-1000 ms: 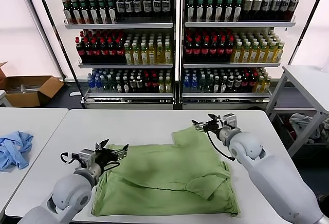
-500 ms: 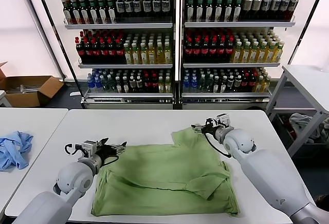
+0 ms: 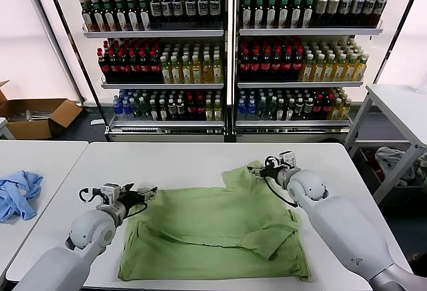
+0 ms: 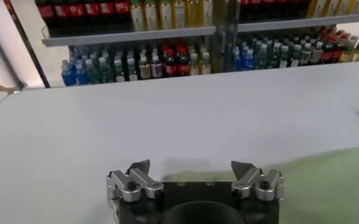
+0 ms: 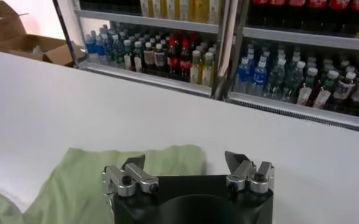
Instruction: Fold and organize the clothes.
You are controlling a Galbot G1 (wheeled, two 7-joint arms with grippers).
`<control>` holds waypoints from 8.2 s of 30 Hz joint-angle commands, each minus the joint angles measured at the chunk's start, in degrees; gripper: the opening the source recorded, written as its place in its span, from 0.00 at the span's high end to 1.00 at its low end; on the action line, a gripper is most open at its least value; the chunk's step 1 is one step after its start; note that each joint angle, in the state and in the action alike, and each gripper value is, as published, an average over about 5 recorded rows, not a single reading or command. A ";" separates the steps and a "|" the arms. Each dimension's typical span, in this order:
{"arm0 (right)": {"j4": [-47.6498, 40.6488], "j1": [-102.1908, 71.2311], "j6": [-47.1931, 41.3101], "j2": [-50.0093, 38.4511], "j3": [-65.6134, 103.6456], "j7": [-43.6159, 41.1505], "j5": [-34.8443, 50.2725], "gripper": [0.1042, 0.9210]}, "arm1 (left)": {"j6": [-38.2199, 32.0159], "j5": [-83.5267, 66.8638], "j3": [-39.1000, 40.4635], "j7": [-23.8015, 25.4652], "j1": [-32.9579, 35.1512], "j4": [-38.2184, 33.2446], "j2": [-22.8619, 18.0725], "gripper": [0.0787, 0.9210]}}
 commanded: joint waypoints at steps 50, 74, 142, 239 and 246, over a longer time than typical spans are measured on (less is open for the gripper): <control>19.84 -12.28 3.11 -6.93 8.25 -0.35 -4.61 1.00 | -9.29 2.41 -2.55 3.93 5.81 -6.94 1.17 0.99; 51.15 -45.74 10.45 -17.41 23.57 -0.02 -10.68 1.00 | -14.40 15.89 -8.39 -6.38 30.65 -25.61 3.54 0.99; 53.52 -68.99 18.09 -3.69 24.28 43.71 -8.39 0.62 | -13.84 31.02 -7.41 -8.07 34.57 -23.06 3.80 0.74; 50.18 -77.22 47.20 -6.64 47.81 12.54 -10.07 0.12 | -22.83 3.88 -38.08 -19.01 39.92 -24.07 -2.47 0.97; 49.63 -76.11 47.18 -6.67 46.97 12.70 -10.10 0.12 | -18.72 6.96 -46.31 -24.22 43.49 -26.01 -4.58 0.97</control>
